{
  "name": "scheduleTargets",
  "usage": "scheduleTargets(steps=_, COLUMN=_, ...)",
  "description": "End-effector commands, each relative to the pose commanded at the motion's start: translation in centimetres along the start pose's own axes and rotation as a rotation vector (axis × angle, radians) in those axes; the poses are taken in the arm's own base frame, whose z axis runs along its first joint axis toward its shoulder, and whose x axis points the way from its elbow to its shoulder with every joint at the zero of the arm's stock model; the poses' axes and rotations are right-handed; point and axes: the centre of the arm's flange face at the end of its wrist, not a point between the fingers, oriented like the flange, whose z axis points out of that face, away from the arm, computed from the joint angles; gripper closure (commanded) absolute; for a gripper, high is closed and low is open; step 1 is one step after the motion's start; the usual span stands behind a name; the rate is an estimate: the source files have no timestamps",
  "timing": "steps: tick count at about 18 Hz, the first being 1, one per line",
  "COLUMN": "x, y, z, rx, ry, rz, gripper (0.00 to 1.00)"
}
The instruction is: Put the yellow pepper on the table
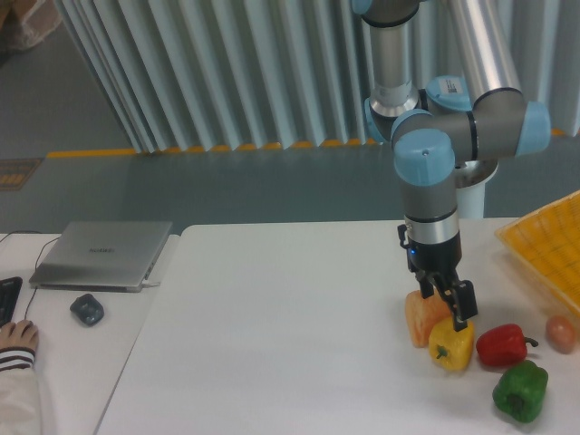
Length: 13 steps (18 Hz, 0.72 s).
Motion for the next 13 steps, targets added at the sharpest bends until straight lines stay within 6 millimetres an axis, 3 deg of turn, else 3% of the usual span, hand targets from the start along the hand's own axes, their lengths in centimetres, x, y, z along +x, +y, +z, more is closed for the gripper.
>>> scheduleTargets(steps=4, x=-0.3, y=0.8, z=-0.9, rx=-0.025, ry=0.051, rz=-0.002, gripper=0.00)
scheduleTargets(steps=7, x=-1.0, y=1.3, z=-2.6, rx=-0.040, ry=0.097, rz=0.048, gripper=0.00)
scheduleTargets(steps=13, x=-0.8, y=1.7, z=-2.3, rx=-0.038, ry=0.148, rz=0.070, gripper=0.00)
